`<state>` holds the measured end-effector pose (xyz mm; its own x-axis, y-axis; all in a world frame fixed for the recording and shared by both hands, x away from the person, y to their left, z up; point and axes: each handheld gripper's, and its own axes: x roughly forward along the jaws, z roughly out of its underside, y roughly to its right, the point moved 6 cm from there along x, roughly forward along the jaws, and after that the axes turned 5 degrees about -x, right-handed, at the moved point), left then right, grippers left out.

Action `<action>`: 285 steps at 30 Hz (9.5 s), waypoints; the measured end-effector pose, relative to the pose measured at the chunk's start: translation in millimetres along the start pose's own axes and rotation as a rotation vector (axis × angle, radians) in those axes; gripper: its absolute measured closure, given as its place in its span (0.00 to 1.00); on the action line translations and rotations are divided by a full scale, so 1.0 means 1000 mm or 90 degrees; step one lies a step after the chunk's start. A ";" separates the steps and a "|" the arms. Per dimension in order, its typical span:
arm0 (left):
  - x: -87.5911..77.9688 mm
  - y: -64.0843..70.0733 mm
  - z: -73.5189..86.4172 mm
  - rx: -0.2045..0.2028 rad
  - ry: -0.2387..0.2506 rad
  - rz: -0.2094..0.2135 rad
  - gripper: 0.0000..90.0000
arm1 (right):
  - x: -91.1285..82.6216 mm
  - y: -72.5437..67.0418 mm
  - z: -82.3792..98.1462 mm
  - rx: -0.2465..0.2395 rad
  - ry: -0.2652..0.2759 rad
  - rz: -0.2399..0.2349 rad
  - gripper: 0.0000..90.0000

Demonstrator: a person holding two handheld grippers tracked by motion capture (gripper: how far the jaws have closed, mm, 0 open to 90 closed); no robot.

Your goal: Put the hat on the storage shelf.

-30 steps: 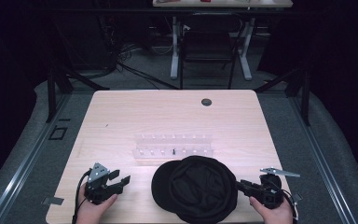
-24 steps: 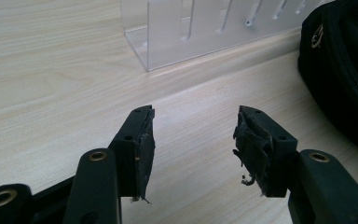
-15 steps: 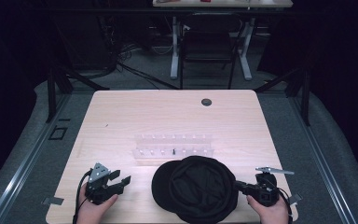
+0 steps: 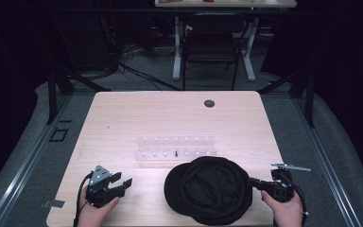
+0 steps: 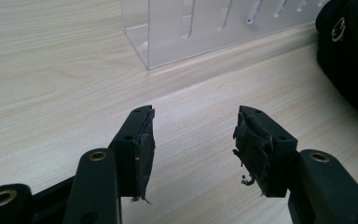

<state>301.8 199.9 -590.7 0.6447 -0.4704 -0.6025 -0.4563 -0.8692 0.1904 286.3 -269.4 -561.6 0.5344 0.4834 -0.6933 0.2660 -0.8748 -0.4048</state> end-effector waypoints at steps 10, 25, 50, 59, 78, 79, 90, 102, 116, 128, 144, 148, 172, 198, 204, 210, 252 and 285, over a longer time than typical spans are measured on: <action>0.001 0.002 0.000 0.001 0.000 0.001 0.52 | -0.006 0.001 -0.016 -0.028 -0.072 0.028 0.96; 0.004 0.003 0.001 0.005 -0.008 0.003 0.52 | 0.001 -0.002 -0.025 -0.042 -0.172 0.056 0.93; 0.004 0.003 0.001 0.005 -0.008 0.003 0.52 | 0.020 0.004 -0.026 -0.034 -0.325 0.068 0.89; 0.005 0.003 0.002 0.007 -0.013 0.003 0.52 | 0.024 0.008 -0.023 -0.004 -0.339 0.052 0.89; 0.004 0.003 0.002 0.006 -0.014 0.003 0.52 | 0.021 0.002 -0.026 -0.005 -0.363 0.046 0.97; 0.005 0.003 0.002 0.006 -0.013 0.003 0.52 | 0.020 0.001 -0.026 -0.008 -0.369 0.042 0.97; 0.005 0.003 0.002 0.006 -0.013 0.003 0.52 | 0.018 0.001 -0.031 -0.016 -0.417 0.034 0.95; 0.005 0.003 0.002 0.006 -0.013 0.003 0.52 | 0.020 0.000 -0.032 0.011 -0.417 0.023 0.97; 0.006 0.004 0.002 0.008 -0.012 0.003 0.52 | 0.000 -0.013 -0.049 0.029 -0.379 -0.049 0.98; 0.005 0.004 0.002 0.006 -0.011 0.003 0.52 | -0.014 -0.033 -0.062 0.035 -0.345 -0.076 0.98; 0.005 0.004 0.002 0.006 -0.010 0.003 0.52 | -0.028 -0.062 -0.080 0.038 -0.329 -0.143 0.98; 0.005 0.004 0.002 0.006 -0.010 0.002 0.52 | -0.031 -0.071 -0.084 0.033 -0.325 -0.173 0.98; 0.005 0.003 0.002 0.005 -0.011 0.002 0.52 | -0.040 -0.114 -0.101 0.046 -0.265 -0.304 0.98; 0.006 0.004 0.002 0.007 -0.010 0.004 0.52 | -0.083 -0.141 -0.137 0.030 -0.176 -0.338 0.98; 0.006 0.004 0.002 0.009 -0.011 0.004 0.52 | -0.089 -0.146 -0.146 0.030 -0.157 -0.345 0.98; 0.006 0.004 0.002 0.007 -0.010 0.005 0.52 | -0.090 -0.149 -0.154 0.028 -0.147 -0.342 0.98; 0.004 0.002 0.001 0.006 -0.006 0.008 0.52 | -0.050 -0.160 -0.225 0.057 -0.076 -0.328 0.98; 0.004 0.004 -0.002 0.005 -0.004 0.012 0.52 | -0.012 -0.168 -0.240 0.049 -0.072 -0.315 0.98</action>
<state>303.7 194.7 -591.3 0.6322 -0.4863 -0.6032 -0.4736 -0.8587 0.1958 428.1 -136.1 -342.6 0.2686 0.8431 -0.4659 0.4026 -0.5376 -0.7408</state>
